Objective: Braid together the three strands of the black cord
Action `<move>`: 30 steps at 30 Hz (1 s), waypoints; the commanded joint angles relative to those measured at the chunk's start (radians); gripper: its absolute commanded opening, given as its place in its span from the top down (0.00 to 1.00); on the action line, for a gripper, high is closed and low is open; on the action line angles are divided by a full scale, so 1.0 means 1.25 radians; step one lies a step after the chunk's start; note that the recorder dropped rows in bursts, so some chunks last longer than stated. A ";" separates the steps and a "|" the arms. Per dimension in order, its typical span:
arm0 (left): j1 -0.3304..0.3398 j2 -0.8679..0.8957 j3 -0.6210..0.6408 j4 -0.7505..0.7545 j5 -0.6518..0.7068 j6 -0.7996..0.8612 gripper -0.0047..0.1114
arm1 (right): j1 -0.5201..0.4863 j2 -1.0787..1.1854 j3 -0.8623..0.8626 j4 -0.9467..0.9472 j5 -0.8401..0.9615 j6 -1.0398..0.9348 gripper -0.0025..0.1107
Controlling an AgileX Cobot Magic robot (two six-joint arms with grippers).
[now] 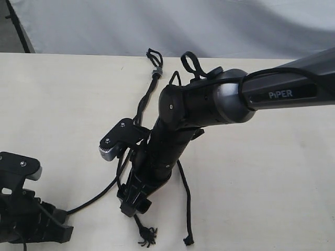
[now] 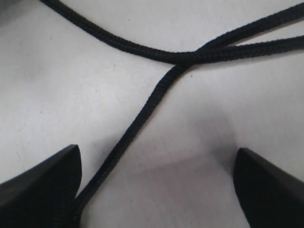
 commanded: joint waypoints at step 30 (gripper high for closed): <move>-0.005 0.025 0.007 -0.001 0.014 -0.007 0.96 | 0.071 -0.006 -0.069 -0.291 0.143 0.251 0.98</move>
